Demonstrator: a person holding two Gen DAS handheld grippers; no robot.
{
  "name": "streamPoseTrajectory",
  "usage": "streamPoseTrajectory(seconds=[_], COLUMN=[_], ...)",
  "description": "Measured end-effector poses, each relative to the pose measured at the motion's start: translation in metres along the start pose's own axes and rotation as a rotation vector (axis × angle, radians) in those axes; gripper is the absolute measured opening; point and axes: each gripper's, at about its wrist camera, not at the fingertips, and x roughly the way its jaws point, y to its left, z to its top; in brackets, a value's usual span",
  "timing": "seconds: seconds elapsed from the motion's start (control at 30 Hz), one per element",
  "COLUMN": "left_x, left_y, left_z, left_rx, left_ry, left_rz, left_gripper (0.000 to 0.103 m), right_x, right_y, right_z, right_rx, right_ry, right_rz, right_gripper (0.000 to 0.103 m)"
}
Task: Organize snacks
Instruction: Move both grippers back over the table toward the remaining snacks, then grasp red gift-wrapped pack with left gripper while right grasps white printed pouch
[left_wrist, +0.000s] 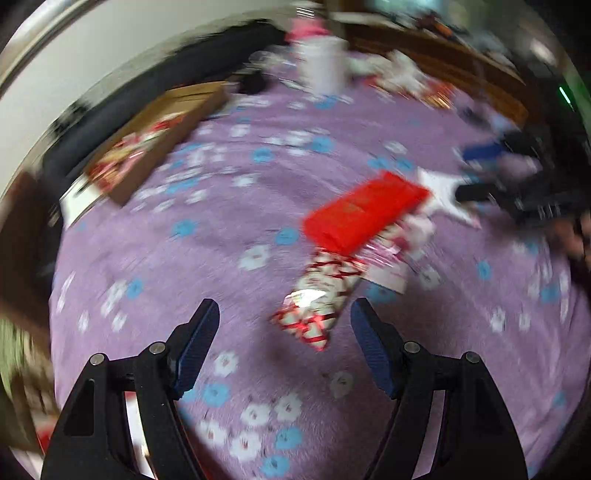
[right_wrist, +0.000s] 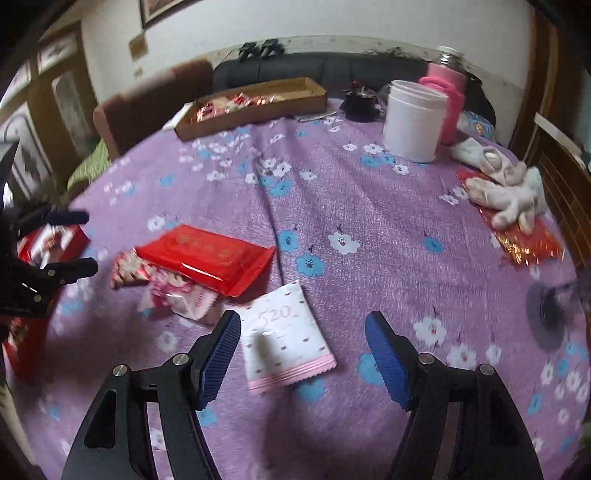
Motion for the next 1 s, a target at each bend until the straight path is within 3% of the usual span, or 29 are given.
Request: streamPoseTrajectory(seconds=[0.1,0.2,0.3,0.43,0.5,0.57,0.6,0.67,0.73,0.8,1.0], left_x=[0.010,0.022,0.037,0.043,0.044,0.043,0.042,0.040,0.037,0.033,0.017], left_y=[-0.012,-0.016,-0.015,-0.007,-0.006,-0.008,-0.010,-0.013,-0.019,-0.024,-0.047], left_z=[0.006,0.013,0.015,0.013,0.012,0.011,0.010,0.009,0.008,0.007,-0.012], left_rx=[0.110,0.150,0.158,0.115,0.089,0.078,0.078,0.075,0.071,0.065,0.023], left_ry=[0.012,0.038,0.078,0.082,0.072,0.056,0.052,0.048,0.046,0.055,0.068], left_rz=[-0.021,-0.084,-0.114,-0.184,-0.205,-0.211,-0.216,-0.229,-0.235,-0.234,-0.217], left_gripper=[0.073,0.073,0.073,0.074,0.074,0.073,0.069,0.060,0.043,0.035,0.035], right_x=[0.005,0.012,0.025,0.031,0.031,0.027,0.025,0.021,0.018,0.015,0.002], right_y=[0.003,0.004,0.004,0.013,0.015,0.016,0.016,0.015,0.016,0.019,0.032], right_z=[-0.002,-0.001,-0.002,-0.003,-0.002,-0.003,-0.003,-0.003,-0.003,-0.004,-0.025], right_rx=[-0.029,-0.048,-0.055,-0.072,-0.070,-0.075,-0.074,-0.059,-0.046,-0.036,-0.012], right_ry=[0.027,0.041,0.081,0.052,0.039,0.041,0.046,0.060,0.068,0.088,0.139], right_rz=[0.028,0.013,0.016,-0.013,-0.043,-0.058,-0.064,-0.068,-0.073,-0.074,-0.032], right_gripper=[0.073,0.076,0.082,0.088,0.080,0.066,0.054,0.053,0.049,0.047,0.046])
